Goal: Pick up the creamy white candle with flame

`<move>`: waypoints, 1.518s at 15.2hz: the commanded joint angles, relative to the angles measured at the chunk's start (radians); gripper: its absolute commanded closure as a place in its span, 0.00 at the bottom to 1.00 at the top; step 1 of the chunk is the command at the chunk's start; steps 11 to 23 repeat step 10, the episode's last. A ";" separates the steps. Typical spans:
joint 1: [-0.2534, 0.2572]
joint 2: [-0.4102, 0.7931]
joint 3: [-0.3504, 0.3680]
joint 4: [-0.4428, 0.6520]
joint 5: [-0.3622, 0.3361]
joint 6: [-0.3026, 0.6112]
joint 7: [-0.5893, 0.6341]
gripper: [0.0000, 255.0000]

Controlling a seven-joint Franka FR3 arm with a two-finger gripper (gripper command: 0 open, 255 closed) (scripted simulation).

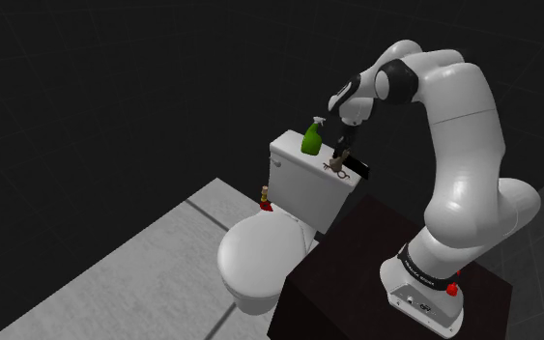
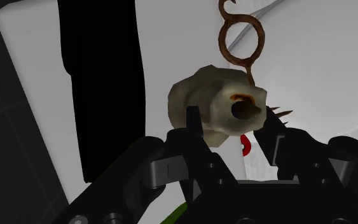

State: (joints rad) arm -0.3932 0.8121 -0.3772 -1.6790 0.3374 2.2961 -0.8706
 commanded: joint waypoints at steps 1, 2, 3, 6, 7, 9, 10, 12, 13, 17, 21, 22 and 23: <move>0.004 -0.018 -0.006 -0.006 -0.006 -0.012 0.002 1.00; 0.006 -0.028 -0.009 -0.009 -0.009 -0.020 0.003 1.00; 0.009 -0.039 -0.013 -0.011 -0.012 -0.027 0.005 1.00; 0.016 -0.068 -0.022 -0.018 -0.023 -0.050 0.009 1.00; 0.019 -0.078 -0.026 -0.020 -0.026 -0.058 0.011 1.00; 0.021 -0.089 -0.029 -0.021 -0.030 -0.067 0.013 1.00; 0.021 -0.089 -0.029 -0.021 -0.030 -0.067 0.013 1.00; 0.021 -0.089 -0.029 -0.021 -0.030 -0.067 0.013 1.00; 0.021 -0.089 -0.029 -0.021 -0.030 -0.067 0.013 1.00; 0.021 -0.089 -0.029 -0.021 -0.030 -0.067 0.013 1.00; 0.021 -0.089 -0.029 -0.021 -0.030 -0.067 0.013 1.00; 0.021 -0.089 -0.029 -0.021 -0.030 -0.067 0.013 1.00; 0.021 -0.089 -0.029 -0.021 -0.030 -0.067 0.013 1.00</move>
